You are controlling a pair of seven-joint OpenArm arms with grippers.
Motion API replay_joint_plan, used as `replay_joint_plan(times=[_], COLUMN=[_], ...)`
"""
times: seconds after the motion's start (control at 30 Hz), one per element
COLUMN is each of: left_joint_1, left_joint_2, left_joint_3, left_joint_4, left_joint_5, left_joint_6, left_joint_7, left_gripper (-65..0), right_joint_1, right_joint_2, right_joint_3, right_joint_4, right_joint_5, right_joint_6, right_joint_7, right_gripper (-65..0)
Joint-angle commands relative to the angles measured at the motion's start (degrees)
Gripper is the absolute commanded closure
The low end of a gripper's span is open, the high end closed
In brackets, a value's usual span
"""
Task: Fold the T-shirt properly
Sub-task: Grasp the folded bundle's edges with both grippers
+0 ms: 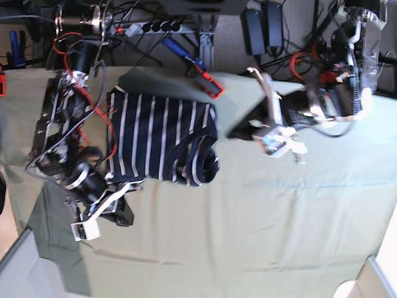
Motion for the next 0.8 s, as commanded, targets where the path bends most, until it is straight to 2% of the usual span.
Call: replay_joint_plan(times=[0.0,0.17,0.3,0.47,0.53,0.63,0.77], left_joint_1=[0.0,0.5,0.1,-5.5,-8.0,-11.0,-13.7], left_joint_2=[-0.2,1.8,5.0,9.2,10.3,10.5,10.5], left_joint_3=[2.3,15.9,22.1,23.4,23.4,23.4,23.4], left_joint_4=[1.0,0.5,-3.2,-10.5,-13.6,-18.6,-24.0], left_joint_5=[-0.4,11.0,16.9,21.2,22.0,22.7,22.7], left_joint_6=[-0.8,-0.8,-0.8,-0.8,0.3,1.1,1.0], left_joint_7=[-1.6,-6.1,-7.9,-8.2,-9.4,-11.1,-11.0], left_gripper=[0.0,0.0,0.0,0.0,0.0,0.0,0.0], right_joint_1=[2.2,5.8,6.4,6.3,6.3,6.3,6.0], right_joint_2=[1.1,2.9,2.9,3.0,2.9,2.9,2.9], right_joint_3=[0.1,0.1,-0.3,-1.1,-1.1,-1.2,-1.2], right_joint_4=[-2.0,-15.0,-19.8,-20.1,-20.1,-20.1,-20.1], right_joint_5=[0.7,0.8,0.8,2.2,3.2,6.2,7.9], right_joint_6=[4.9,4.9,4.9,4.9,4.9,4.9,4.9], right_joint_7=[2.2,4.7,4.7,2.4,0.7,-1.9,-1.8], right_gripper=[0.0,0.0,0.0,0.0,0.0,0.0,0.0])
